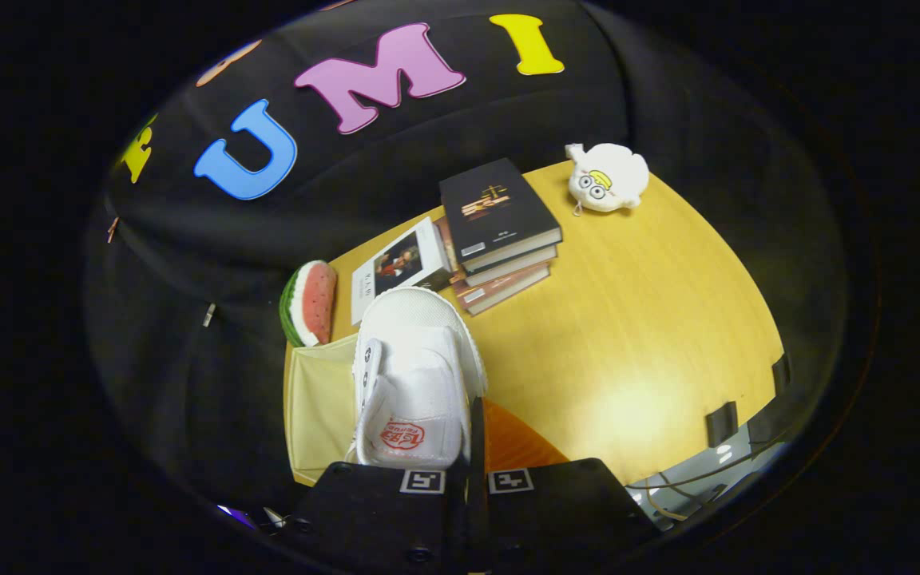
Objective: Open the storage box then place both shoes into the box .Put the left shoe in first, then the right shoe, with the right side of both shoes facing outward in a uniform manner.
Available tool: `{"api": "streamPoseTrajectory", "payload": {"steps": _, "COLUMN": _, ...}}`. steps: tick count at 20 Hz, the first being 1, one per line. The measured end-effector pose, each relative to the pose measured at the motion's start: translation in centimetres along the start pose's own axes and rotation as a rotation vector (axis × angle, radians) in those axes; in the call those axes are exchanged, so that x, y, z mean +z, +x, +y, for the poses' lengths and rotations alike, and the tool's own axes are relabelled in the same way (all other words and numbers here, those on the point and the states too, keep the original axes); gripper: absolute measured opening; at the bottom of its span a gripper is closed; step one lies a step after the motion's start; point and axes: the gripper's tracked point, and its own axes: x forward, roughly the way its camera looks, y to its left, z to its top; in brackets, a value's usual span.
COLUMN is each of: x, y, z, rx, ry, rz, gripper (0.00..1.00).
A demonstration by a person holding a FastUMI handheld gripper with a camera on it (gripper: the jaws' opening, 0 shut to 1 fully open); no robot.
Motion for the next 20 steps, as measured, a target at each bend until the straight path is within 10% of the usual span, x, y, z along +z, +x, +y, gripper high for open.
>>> {"api": "streamPoseTrajectory", "payload": {"steps": 15, "x": -5.1, "y": 7.3, "z": 13.3, "rx": 0.082, "ry": -0.063, "rz": 0.097, "gripper": 0.08}}
{"api": "streamPoseTrajectory", "payload": {"steps": 16, "x": -5.1, "y": 7.5, "z": 14.3, "rx": 0.126, "ry": -0.031, "rz": 0.099, "gripper": 0.15}}
{"api": "streamPoseTrajectory", "payload": {"steps": 19, "x": -3.3, "y": 5.8, "z": 14.6, "rx": 0.164, "ry": -0.004, "rz": 0.05, "gripper": 0.9}}
{"api": "streamPoseTrajectory", "payload": {"steps": 20, "x": -2.7, "y": 5.3, "z": 14.0, "rx": 0.154, "ry": -0.013, "rz": 0.029, "gripper": 0.99}}
